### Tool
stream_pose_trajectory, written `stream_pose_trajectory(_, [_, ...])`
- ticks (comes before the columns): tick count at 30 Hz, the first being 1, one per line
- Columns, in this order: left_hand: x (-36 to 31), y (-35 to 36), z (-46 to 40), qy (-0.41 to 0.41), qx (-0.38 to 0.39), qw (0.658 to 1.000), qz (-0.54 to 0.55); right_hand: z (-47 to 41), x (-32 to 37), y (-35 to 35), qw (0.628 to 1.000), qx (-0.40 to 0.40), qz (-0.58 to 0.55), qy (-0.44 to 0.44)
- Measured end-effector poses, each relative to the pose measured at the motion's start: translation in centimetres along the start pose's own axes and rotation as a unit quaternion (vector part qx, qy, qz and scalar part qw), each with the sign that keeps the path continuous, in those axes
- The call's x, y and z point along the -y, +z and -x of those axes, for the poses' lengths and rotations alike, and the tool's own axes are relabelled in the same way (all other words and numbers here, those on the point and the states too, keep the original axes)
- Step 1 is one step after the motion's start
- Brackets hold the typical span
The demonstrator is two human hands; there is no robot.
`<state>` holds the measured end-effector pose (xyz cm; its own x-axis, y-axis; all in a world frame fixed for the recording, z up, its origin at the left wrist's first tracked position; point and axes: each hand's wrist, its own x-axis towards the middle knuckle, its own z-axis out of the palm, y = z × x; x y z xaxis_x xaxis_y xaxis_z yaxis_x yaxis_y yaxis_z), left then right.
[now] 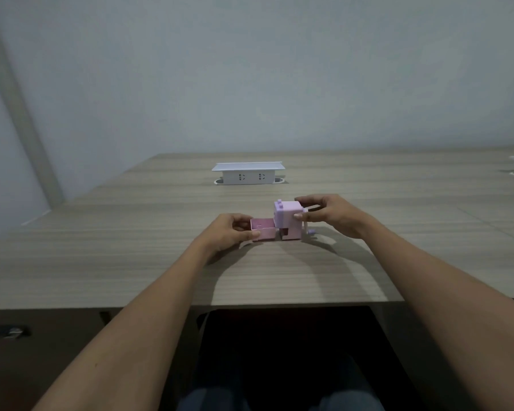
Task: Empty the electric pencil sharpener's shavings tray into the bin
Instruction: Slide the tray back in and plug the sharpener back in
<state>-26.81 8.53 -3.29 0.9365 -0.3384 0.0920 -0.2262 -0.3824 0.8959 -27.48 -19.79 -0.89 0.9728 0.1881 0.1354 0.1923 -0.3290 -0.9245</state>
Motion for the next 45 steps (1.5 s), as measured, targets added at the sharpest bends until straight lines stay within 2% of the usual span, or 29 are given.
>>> stream_pose_trajectory(16, [0.1,0.6,-0.1,0.013,-0.003,1.000,-0.010,-0.3,-1.2,0.2,0.999,0.006,-0.046,-0.006])
stream_pose_trajectory(25, [0.3,2.4,-0.8,0.037,-0.013,0.999,0.018,-1.4,-1.1,0.8,0.999,0.018,-0.025,-0.011])
stream_pose_trajectory(36, [0.0,3.5,-2.2,0.036,0.020,0.999,0.033,-1.1,-1.1,1.0,0.999,-0.007,-0.034,-0.015])
stream_pose_trajectory(41, [-0.4,4.2,-2.4,0.087,-0.032,0.993,0.073,-0.6,-2.1,1.4,0.999,0.015,-0.043,0.006])
stream_pose_trajectory(45, [-0.5,4.0,-4.9,0.069,-0.031,0.993,0.094,-2.2,-2.6,0.4,0.999,0.009,-0.041,0.011])
